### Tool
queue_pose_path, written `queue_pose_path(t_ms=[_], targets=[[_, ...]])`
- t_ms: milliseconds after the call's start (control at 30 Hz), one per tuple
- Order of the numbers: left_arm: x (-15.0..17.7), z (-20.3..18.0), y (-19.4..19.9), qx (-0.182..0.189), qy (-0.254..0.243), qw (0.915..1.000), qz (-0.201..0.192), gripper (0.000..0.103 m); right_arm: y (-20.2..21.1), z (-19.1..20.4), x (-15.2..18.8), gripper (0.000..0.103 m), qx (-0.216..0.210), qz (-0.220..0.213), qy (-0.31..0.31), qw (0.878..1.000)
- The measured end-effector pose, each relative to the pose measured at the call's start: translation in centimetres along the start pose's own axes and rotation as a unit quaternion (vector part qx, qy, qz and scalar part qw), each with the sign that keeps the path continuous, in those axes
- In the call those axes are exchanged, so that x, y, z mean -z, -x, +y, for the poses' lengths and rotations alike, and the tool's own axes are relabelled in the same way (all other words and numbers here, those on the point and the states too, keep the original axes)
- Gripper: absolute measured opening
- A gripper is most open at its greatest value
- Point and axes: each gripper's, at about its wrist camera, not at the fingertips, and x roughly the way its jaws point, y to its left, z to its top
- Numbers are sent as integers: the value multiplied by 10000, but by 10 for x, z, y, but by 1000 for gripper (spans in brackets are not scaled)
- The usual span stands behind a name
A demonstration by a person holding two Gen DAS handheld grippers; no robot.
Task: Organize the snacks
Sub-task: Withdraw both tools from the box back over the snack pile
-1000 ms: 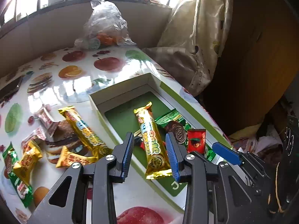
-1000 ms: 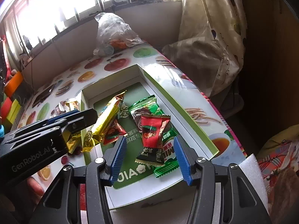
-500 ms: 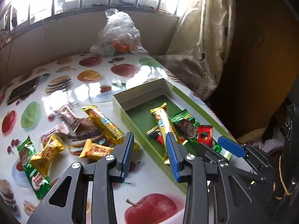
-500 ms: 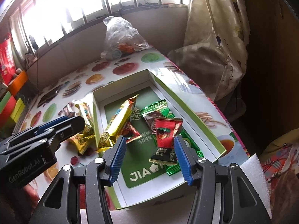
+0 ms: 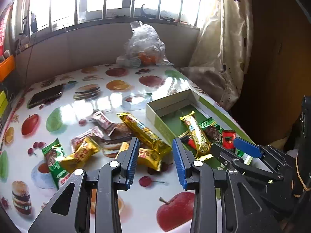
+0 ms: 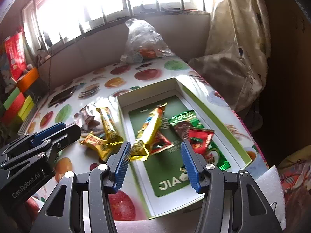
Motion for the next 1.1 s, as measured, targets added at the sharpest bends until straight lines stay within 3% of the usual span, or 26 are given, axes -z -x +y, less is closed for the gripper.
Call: queue_pose_path(t_ms=[300,700,1100], targets=[[10,22,13,-173,146,9997,-75,37,1,24,-1,54,-274,-101,263,9992],[30,91,25,-670,733,9951,22,37,-8,58,-5,54,-613,-91,746,9953],[50,141,28,-910,1187,9886,175,37,-38,96,-2,54,-1095,394,1381,9836]])
